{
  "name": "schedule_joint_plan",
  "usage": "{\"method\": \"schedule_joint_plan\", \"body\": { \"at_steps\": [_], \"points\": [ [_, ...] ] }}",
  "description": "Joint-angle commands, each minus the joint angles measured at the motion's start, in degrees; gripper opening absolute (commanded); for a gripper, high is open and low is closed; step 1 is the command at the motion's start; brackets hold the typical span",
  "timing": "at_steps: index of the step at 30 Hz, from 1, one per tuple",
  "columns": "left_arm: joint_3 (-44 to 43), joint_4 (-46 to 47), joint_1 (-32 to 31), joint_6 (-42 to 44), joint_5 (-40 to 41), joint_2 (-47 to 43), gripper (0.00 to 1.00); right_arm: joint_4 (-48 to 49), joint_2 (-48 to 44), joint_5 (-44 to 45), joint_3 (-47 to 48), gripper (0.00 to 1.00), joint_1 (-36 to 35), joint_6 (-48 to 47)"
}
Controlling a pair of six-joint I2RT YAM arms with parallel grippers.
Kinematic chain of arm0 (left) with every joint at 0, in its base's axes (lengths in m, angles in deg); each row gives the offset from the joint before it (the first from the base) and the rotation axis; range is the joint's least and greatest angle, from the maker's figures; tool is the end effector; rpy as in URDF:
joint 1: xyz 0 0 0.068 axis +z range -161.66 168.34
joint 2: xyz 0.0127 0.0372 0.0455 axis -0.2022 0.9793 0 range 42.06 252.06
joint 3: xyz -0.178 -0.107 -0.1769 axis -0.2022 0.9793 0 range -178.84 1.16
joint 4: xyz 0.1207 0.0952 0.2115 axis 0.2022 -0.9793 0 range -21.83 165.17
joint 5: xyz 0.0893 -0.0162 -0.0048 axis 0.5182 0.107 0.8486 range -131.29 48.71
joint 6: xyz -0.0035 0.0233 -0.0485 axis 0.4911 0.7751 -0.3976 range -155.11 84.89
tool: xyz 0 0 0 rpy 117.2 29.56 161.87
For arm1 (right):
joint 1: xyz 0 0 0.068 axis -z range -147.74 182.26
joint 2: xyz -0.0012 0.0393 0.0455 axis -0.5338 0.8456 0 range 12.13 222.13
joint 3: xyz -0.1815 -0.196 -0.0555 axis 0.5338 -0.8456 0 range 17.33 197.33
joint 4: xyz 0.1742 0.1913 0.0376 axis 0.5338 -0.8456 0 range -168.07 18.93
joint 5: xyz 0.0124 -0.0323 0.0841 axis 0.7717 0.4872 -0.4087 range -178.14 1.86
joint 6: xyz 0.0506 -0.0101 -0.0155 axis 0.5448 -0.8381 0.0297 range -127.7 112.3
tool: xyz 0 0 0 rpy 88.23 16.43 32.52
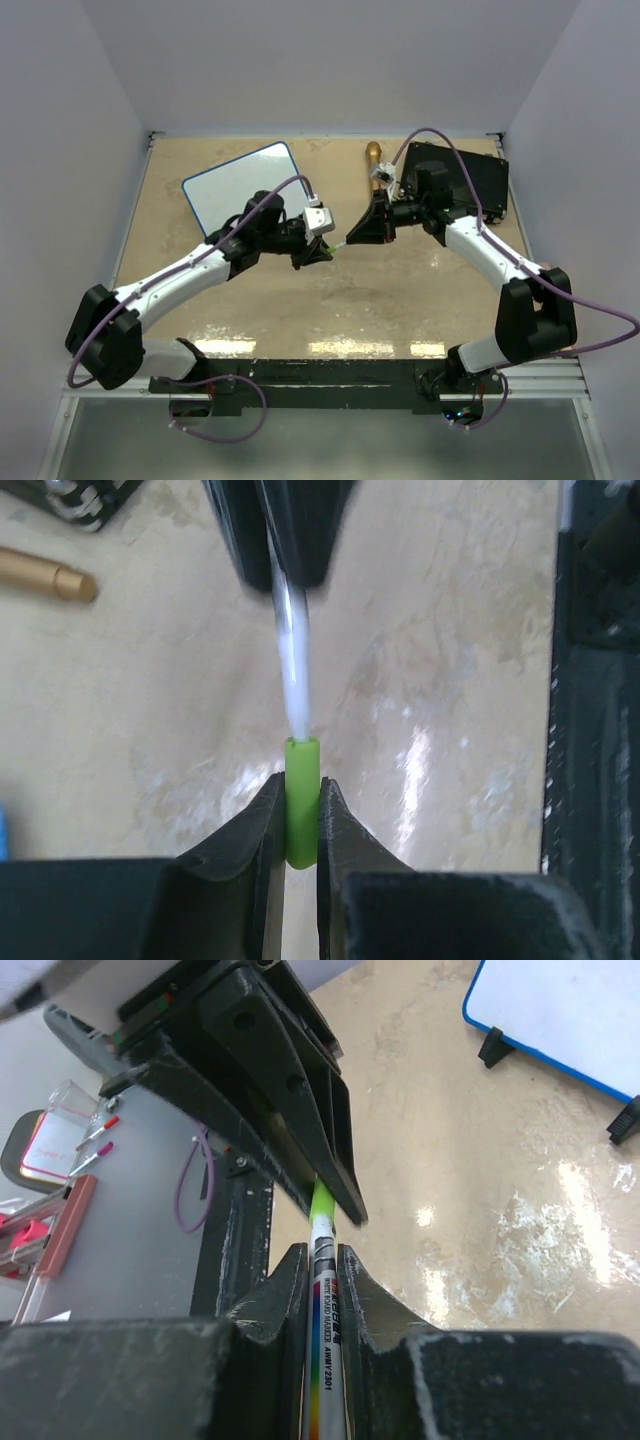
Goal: Write a sentence on the whiteboard
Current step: Open the whiteboard marker at the center of the board, then place the pen cap at the center of the board.
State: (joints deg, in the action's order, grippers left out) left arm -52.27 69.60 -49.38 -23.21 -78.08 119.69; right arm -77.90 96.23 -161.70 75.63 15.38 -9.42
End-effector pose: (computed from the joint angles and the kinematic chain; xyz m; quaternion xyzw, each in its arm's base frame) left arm 0.2246 -0.2006 0.2747 0.4881 0.6786 -0.3725 0.4031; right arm 0.2871 0.1226 0.2783 -0.3972 0.6469 0.5714 0.3119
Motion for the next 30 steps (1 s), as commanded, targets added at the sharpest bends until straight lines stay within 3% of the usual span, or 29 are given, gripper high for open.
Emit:
{"method": "schedule_joint_plan", "body": {
  "at_steps": [1, 6, 8, 13, 16, 24, 28, 30],
  "points": [
    [4.65, -6.90, 2.81, 12.60, 5.59, -8.79, 0.00, -5.54, -5.94, -5.01, 5.41, 0.00, 7.90, -3.81],
    [9.65, -4.47, 7.47, 11.49, 4.81, -14.07, 0.00, -4.95, -9.82, -2.83, 4.89, 0.00, 11.69, -3.12],
    [10.71, -2.01, 8.36, 5.88, 4.54, -13.38, 0.00, -5.12, -11.57, 4.68, 4.80, 0.00, 13.36, -2.94],
    [13.44, 18.71, 4.68, -24.06, 6.71, -0.59, 0.00, -0.04, -16.50, 19.31, 2.96, 0.00, 16.18, 1.27],
    [9.76, 24.35, -1.30, -31.29, 14.27, 8.99, 0.00, 2.95, -19.93, 24.33, 0.68, 0.00, 18.80, 5.05],
    [-3.78, 27.53, -6.58, -39.40, 23.77, 25.55, 0.00, 3.40, -20.29, 23.55, -0.65, 0.00, 21.63, 5.41],
    [-7.20, 28.33, -6.85, -41.87, 25.46, 29.85, 0.19, 3.66, -20.29, 23.29, -1.09, 0.00, 21.72, 5.41],
    [-9.40, 26.23, -6.93, -42.83, 26.07, 33.10, 0.22, 3.67, -20.20, 23.11, -1.17, 0.00, 21.89, 5.41]
  ]
}}
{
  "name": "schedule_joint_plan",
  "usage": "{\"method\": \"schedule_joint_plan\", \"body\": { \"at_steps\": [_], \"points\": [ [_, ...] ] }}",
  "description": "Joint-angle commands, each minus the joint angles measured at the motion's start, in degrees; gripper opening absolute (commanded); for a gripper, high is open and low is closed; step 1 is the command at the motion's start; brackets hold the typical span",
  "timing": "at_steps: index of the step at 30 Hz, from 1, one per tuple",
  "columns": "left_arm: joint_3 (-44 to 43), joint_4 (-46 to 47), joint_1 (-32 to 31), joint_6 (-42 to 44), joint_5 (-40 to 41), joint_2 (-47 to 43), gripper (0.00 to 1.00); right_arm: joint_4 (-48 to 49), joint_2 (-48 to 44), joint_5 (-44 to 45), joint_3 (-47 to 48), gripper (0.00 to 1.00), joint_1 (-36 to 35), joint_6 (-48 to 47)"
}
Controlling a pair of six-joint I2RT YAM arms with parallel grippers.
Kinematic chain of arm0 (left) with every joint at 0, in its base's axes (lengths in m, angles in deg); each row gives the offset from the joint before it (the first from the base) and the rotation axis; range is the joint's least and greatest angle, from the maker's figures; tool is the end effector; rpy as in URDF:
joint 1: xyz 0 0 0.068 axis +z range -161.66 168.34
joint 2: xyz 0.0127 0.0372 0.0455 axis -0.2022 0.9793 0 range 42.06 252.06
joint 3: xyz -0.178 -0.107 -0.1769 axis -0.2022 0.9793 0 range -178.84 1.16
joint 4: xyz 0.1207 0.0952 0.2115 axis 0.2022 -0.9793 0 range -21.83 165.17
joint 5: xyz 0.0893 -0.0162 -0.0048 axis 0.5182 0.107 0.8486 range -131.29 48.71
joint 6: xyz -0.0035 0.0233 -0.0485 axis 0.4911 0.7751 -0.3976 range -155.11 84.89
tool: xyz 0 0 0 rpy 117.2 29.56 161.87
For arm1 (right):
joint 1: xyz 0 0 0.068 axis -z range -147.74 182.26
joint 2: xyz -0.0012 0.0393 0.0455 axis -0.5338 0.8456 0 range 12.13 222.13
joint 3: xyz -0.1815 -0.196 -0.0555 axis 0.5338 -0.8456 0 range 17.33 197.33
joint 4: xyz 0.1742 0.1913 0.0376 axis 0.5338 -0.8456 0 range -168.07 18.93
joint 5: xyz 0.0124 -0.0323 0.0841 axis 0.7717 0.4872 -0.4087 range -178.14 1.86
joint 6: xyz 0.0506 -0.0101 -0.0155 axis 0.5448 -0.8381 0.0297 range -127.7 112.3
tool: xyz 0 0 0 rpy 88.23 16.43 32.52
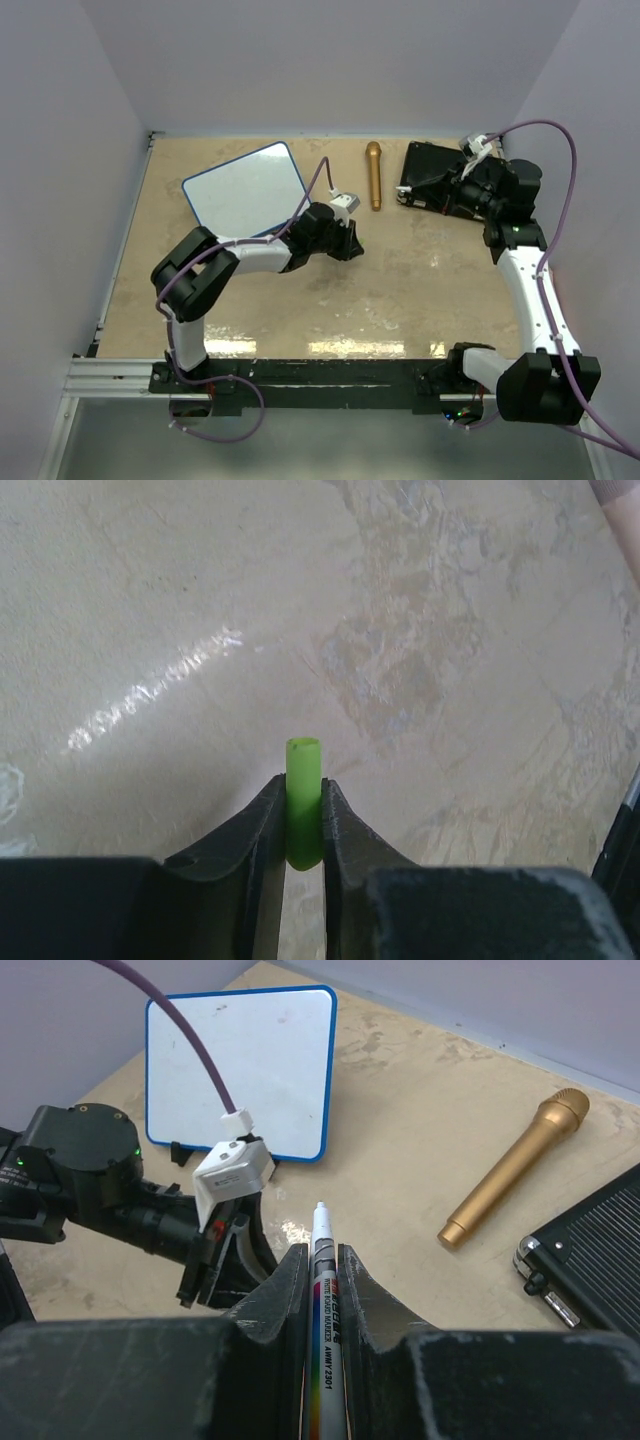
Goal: Write a sentence on the whiteboard
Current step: Place the pen cap at the center of the board.
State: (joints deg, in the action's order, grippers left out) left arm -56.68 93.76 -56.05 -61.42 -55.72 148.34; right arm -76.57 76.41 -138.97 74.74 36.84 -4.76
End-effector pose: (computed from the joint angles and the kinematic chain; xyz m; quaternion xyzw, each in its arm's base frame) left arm 0.2764 -0.2829 0.1694 0.1971 0.8379 -0.3763 0.3426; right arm 0.2514 0.0074 0.3611 -0.2223 0.7198 0.3263 0.5709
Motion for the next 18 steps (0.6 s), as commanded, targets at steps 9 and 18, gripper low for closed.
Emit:
{"method": "schedule_joint_plan", "body": {
  "at_steps": [9, 18],
  "points": [
    [-11.94, -3.99, -0.27, -3.85, 9.86, 6.40, 0.37, 2.25, 0.42, -0.59, -0.54, 0.00, 0.61, 0.22],
    [-5.73, -5.49, 0.52, 5.63, 11.89, -8.61, 0.40, 1.89, 0.77, -3.91, -0.89, 0.00, 0.78, -1.88]
  ]
}}
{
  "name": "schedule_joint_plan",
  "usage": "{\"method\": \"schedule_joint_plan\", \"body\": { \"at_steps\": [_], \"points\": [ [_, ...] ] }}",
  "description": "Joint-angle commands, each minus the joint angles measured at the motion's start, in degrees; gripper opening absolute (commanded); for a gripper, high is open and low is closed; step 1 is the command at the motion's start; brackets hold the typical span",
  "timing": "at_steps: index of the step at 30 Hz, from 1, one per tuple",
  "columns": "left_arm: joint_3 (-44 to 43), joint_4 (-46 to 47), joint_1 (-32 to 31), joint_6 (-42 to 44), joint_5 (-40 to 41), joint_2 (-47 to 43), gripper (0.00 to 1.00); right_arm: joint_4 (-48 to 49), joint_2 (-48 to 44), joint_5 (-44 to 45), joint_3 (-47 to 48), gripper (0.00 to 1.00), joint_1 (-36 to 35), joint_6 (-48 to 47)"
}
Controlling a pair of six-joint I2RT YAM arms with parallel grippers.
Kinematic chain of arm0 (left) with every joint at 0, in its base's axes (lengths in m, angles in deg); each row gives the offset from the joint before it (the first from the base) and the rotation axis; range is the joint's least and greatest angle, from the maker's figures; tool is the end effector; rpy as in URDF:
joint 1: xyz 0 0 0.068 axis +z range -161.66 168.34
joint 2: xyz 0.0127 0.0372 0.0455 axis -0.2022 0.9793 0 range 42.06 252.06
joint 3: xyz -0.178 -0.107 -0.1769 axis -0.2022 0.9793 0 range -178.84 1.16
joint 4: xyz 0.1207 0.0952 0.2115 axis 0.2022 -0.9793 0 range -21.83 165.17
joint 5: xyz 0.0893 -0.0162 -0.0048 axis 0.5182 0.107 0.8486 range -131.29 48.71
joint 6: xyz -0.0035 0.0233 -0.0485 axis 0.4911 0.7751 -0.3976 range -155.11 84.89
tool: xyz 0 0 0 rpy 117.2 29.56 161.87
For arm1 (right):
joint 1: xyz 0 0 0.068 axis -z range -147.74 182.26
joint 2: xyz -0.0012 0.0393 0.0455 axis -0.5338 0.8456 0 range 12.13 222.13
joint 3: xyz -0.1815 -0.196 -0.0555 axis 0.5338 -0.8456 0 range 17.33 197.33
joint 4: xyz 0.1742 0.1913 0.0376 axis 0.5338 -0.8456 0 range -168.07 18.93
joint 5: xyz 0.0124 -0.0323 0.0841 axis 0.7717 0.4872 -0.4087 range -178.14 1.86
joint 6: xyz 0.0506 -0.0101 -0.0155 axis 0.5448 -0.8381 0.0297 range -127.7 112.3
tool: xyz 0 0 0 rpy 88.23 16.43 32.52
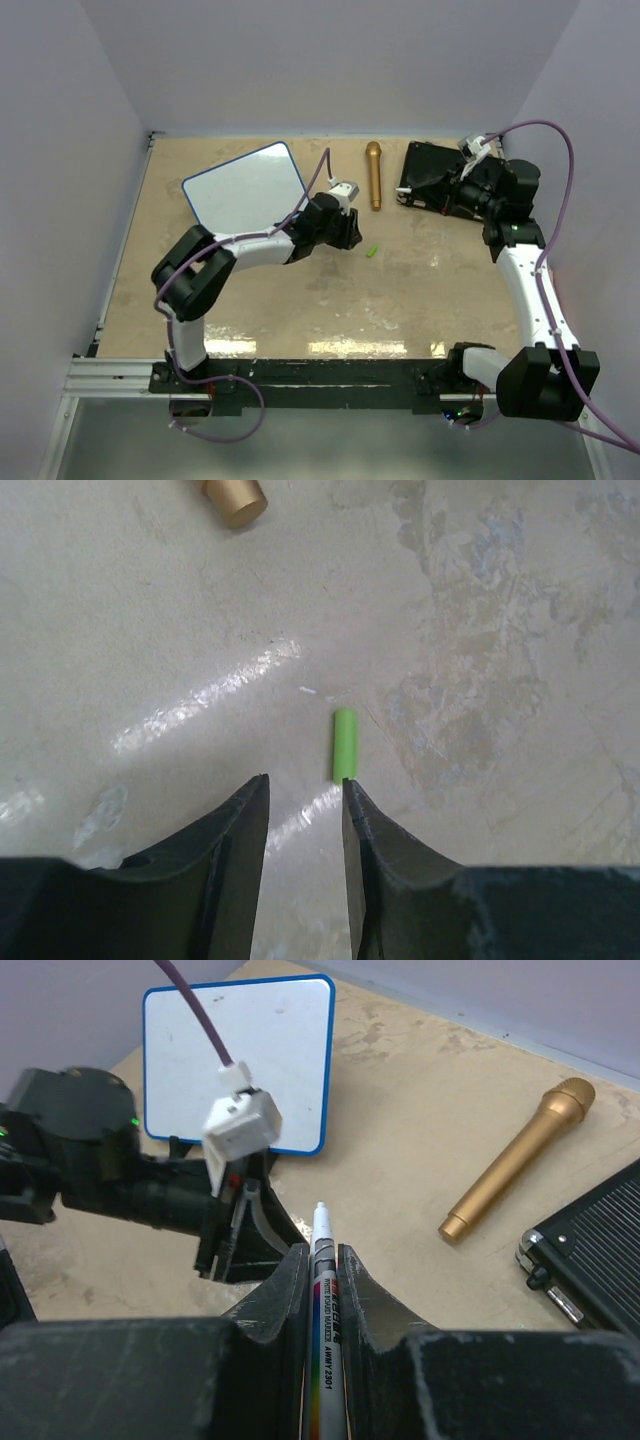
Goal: Write a sentence on the whiteboard
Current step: Place the pen cap at the center of the board, then pick up the whiteboard from the whiteboard stand.
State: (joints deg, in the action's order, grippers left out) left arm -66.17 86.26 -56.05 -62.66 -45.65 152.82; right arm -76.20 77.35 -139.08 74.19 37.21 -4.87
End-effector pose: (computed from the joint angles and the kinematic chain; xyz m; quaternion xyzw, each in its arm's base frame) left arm 0.3019 -0.2993 0.1769 0.1463 0.8633 -0.3100 0.3704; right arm 0.2556 0.0055 0.3546 -0.2176 0.7253 0.3273 0.5652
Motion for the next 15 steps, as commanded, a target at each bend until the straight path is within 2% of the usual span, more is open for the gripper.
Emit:
{"method": "schedule_joint_plan", "body": {
  "at_steps": [1, 2, 3, 5, 6, 8, 9, 10, 11, 12, 13, 14, 15],
  "points": [
    [5.26, 1.83, 0.70, 8.64, 2.16, -15.90, 0.41, 1.87, -0.26, -4.51, -0.52, 0.00, 0.32, -2.04],
    [7.02, 1.48, 1.05, 11.35, 3.38, -22.19, 0.43, 2.05, -0.26, -5.65, -0.96, 0.00, 0.24, -2.56],
    [10.43, 0.95, 2.88, 12.34, 3.48, -25.47, 0.49, 2.57, -0.08, -7.06, -1.31, 0.00, 0.23, -2.57],
    [13.53, -1.23, 7.18, 13.05, -1.14, -35.20, 0.59, 3.02, 0.35, -9.44, -1.58, 0.00, -0.29, -2.48],
    [16.15, -2.03, 13.90, 12.53, -3.96, -38.39, 0.77, 2.49, 1.05, -9.97, -1.40, 0.00, -0.55, -2.74],
    [19.06, -3.35, 21.23, 11.39, -11.42, -47.77, 0.87, 1.27, 1.50, -10.76, -0.70, 0.00, -1.78, -5.20],
    [21.08, -4.32, 28.23, 11.73, -12.68, -50.44, 0.94, 1.26, 1.50, -10.94, -0.70, 0.00, -2.05, -5.64],
    [22.06, -4.76, 31.52, 11.99, -13.13, -52.99, 1.00, 1.17, 1.41, -11.02, -0.79, 0.00, -2.57, -5.82],
    [23.81, -6.42, 34.85, 11.30, -13.39, -56.67, 1.00, 1.00, 1.50, -11.11, -0.79, 0.00, -3.19, -6.08],
    [24.61, -6.26, 42.72, 10.68, -15.74, -57.93, 1.00, 0.99, 1.32, -11.29, -0.79, 0.00, -3.45, -6.34],
    [25.31, -5.56, 47.58, 9.81, -19.25, -58.63, 1.00, 0.99, 1.41, -11.38, -0.70, 0.00, -3.72, -6.43],
    [26.01, -4.42, 52.07, 7.27, -27.46, -57.60, 1.00, 0.82, 1.50, -11.55, -0.70, 0.00, -4.16, -6.52],
    [26.80, -3.02, 60.47, 5.86, -31.46, -56.46, 1.00, 0.91, 1.50, -11.64, -0.70, 0.00, -4.42, -6.70]
  ]
}}
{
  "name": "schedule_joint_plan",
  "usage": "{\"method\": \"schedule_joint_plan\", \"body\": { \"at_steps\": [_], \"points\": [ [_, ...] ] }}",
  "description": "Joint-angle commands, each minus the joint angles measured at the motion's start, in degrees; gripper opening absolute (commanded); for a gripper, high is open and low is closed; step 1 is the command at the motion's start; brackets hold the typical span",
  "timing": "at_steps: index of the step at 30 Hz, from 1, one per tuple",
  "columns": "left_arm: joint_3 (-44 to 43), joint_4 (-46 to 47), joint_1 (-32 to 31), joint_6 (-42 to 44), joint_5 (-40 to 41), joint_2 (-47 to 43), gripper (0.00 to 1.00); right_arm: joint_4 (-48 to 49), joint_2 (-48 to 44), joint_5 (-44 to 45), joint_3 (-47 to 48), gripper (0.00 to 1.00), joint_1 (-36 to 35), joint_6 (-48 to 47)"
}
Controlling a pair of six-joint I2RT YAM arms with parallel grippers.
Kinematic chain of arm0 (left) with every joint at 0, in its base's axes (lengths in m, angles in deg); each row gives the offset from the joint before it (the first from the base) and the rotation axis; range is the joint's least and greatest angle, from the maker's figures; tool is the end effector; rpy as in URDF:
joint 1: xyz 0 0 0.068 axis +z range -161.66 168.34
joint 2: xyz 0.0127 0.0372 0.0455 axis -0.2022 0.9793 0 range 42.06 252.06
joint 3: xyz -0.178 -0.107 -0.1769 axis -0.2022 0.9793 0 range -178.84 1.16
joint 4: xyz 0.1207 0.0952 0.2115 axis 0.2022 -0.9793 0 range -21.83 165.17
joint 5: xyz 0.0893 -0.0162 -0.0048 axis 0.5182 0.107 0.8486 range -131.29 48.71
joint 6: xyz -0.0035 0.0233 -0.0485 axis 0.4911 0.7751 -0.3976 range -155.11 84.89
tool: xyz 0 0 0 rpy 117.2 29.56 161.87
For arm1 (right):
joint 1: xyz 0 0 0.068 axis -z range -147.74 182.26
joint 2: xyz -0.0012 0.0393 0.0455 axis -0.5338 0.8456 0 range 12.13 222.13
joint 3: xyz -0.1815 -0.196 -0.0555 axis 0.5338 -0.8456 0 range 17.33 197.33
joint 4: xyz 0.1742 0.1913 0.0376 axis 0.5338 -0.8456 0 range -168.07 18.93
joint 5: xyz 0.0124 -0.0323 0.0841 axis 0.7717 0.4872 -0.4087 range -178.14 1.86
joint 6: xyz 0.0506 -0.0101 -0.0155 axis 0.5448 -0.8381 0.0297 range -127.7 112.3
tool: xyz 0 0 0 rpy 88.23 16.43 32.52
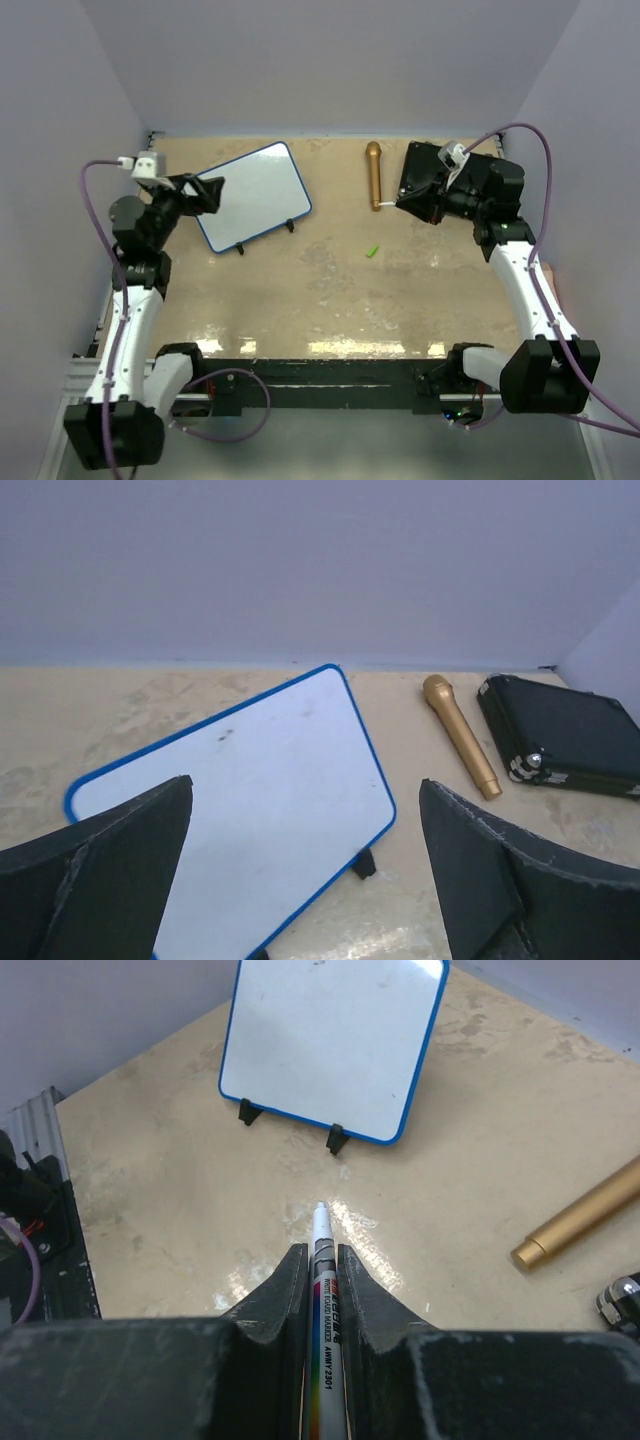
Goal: Write a sentence on the whiteboard
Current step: Pick up the whiteboard from the whiteboard stand.
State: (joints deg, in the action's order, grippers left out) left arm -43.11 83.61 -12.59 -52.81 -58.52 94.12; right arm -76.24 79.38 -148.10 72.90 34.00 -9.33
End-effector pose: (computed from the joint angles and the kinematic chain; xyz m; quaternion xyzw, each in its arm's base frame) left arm 0.2163 -0.0140 0.3491 0.0041 0.7032 -0.2177 0.6768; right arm 0.2586 0.0228 0.3396 -0.2971 0.6958 0.3860 0.5278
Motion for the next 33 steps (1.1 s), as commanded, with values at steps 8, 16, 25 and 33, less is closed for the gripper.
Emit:
{"method": "schedule_joint_plan", "body": {
  "at_steps": [8, 16, 25, 33],
  "points": [
    [6.30, 16.85, 29.14, -10.17, -33.11, 20.69, 0.93, 1.56, -0.62, -4.37, -0.11, 0.00, -2.79, -3.21],
    [4.29, 28.65, 29.14, -9.65, -38.92, 37.65, 0.89, 1.21, 0.61, -5.16, -0.02, 0.00, -3.85, -4.00],
    [1.73, 39.59, 28.97, -8.31, -40.58, 47.60, 0.80, 1.04, 1.75, -5.16, 0.06, 0.00, -4.11, -4.26],
    [-0.02, 66.30, 27.91, -23.25, -48.24, 58.94, 0.58, 0.69, 2.98, -4.11, 0.24, 0.00, -4.29, -4.79]
  ]
}}
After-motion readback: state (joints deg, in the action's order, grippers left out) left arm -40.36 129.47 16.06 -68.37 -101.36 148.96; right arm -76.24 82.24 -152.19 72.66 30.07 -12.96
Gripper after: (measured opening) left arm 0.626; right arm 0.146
